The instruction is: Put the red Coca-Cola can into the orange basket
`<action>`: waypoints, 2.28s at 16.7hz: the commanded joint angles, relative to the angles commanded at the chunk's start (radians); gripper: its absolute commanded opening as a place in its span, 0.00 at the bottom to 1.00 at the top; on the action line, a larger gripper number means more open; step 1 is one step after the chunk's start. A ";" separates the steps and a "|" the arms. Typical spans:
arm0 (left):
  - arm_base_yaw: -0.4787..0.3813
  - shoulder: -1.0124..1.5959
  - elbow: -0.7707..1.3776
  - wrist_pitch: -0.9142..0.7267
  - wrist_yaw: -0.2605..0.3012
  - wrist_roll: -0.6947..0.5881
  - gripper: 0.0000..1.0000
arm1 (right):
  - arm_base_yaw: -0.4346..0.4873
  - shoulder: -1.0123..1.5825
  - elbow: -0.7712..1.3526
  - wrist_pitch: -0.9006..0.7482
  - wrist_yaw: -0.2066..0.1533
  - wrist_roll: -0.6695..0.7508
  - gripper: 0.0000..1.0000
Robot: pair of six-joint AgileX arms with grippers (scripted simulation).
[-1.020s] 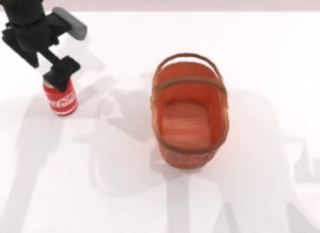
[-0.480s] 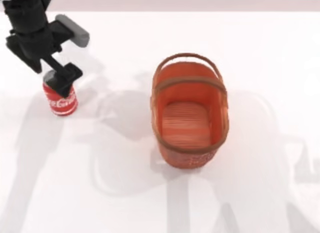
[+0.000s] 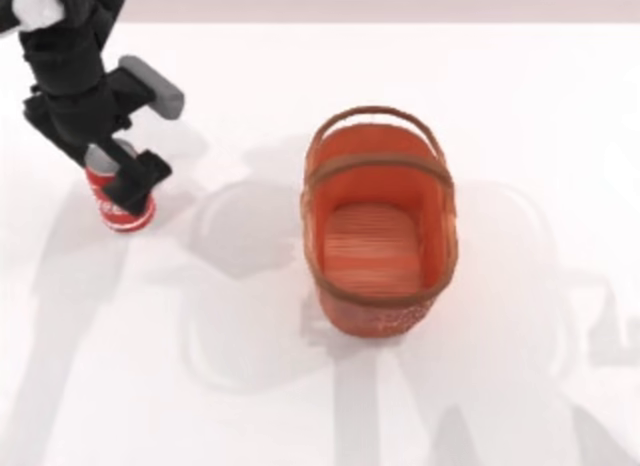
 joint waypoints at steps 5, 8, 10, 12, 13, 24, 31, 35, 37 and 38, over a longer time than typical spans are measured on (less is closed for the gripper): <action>0.000 0.000 0.000 0.000 0.000 0.000 0.62 | 0.000 0.000 0.000 0.000 0.000 0.000 1.00; 0.000 0.000 0.000 0.000 0.000 0.000 0.40 | 0.000 0.000 0.000 0.000 0.000 0.000 1.00; 0.000 0.000 0.000 0.000 0.000 0.000 0.25 | 0.000 0.000 0.000 0.000 0.000 0.000 1.00; 0.000 0.000 0.000 0.000 0.000 0.000 0.10 | 0.000 0.000 0.000 0.000 0.000 0.000 1.00; 0.000 0.000 0.000 0.000 0.000 0.000 0.02 | 0.000 0.000 0.000 0.000 0.000 0.000 1.00; -0.001 -0.004 -0.003 0.011 0.009 -0.002 0.00 | 0.000 0.000 0.000 0.000 0.000 0.000 1.00; -0.041 -0.026 -0.084 0.378 0.283 -0.128 0.00 | 0.000 0.000 0.000 0.000 0.000 0.000 1.00; -0.075 -0.048 -0.183 0.770 0.546 -0.266 0.00 | 0.000 0.000 0.000 0.000 0.000 0.000 1.00; -0.094 -0.064 -0.242 0.980 0.688 -0.343 0.00 | 0.000 0.000 0.000 0.000 0.000 0.000 1.00; -0.103 -0.073 -0.272 1.084 0.758 -0.381 0.00 | 0.000 0.000 0.000 0.000 0.000 0.000 1.00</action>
